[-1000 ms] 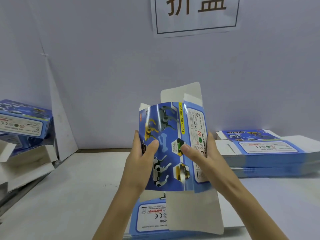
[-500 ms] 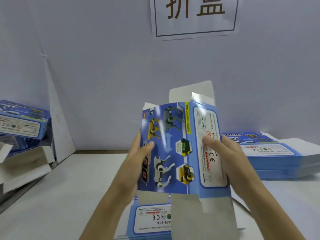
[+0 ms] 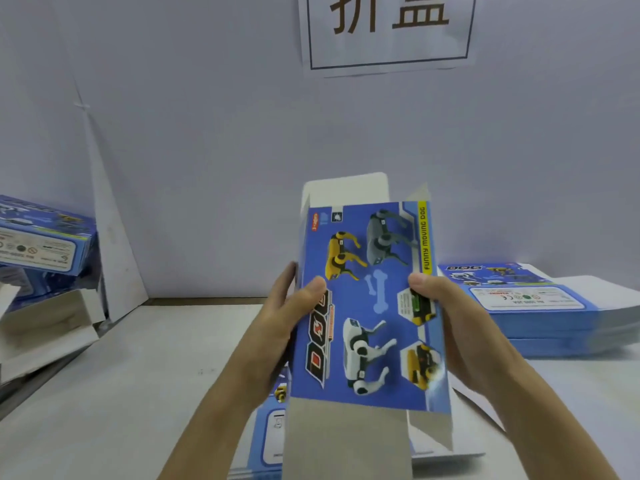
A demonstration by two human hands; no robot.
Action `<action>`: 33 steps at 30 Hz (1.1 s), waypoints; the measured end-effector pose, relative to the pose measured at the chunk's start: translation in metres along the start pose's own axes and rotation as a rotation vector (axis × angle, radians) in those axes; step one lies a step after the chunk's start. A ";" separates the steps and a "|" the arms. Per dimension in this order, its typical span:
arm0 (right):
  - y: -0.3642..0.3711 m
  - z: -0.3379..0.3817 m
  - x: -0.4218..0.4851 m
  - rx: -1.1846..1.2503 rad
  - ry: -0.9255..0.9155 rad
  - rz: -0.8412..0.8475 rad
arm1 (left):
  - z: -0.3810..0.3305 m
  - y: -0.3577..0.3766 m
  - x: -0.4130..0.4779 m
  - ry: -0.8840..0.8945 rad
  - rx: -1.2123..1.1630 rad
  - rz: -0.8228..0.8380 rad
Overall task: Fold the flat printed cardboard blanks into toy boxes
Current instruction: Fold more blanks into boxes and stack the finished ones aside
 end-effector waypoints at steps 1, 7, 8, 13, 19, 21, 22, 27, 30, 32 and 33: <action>-0.001 0.001 0.001 -0.035 0.009 -0.041 | -0.003 0.004 -0.004 -0.017 -0.060 0.036; -0.003 0.010 0.001 -0.177 -0.023 -0.020 | -0.004 -0.011 -0.012 0.002 0.006 -0.142; -0.003 0.011 0.001 -0.206 -0.035 -0.004 | -0.004 -0.012 -0.010 0.006 0.004 -0.148; -0.012 0.019 -0.003 -0.232 -0.092 -0.030 | -0.007 -0.029 -0.015 0.026 0.190 -0.289; -0.020 0.033 -0.005 -0.179 -0.164 -0.094 | -0.008 -0.025 -0.011 0.070 -0.064 -0.146; -0.019 0.032 -0.006 -0.191 -0.154 -0.103 | -0.009 -0.020 -0.012 0.065 -0.135 -0.092; -0.018 0.031 -0.007 -0.213 -0.150 -0.113 | -0.009 -0.020 -0.011 0.076 -0.129 -0.091; -0.016 0.030 -0.008 -0.256 -0.182 -0.166 | -0.010 -0.029 -0.012 0.115 -0.062 -0.192; -0.012 0.030 -0.006 -0.234 -0.164 -0.138 | -0.014 -0.026 -0.011 0.131 -0.078 -0.142; -0.013 0.029 -0.007 -0.238 -0.150 -0.132 | -0.014 -0.028 -0.011 0.131 -0.055 -0.153; -0.015 0.029 -0.007 -0.246 -0.155 -0.143 | -0.013 -0.030 -0.011 0.131 -0.040 -0.180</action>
Point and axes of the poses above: each hand's wrist, its own x-axis towards the middle knuckle, its own y-axis out of the palm, z = x × y, the point moved 10 cm from there along x, towards the middle knuckle, and after that the axes turned 5 degrees about x, right-handed, at the moved point
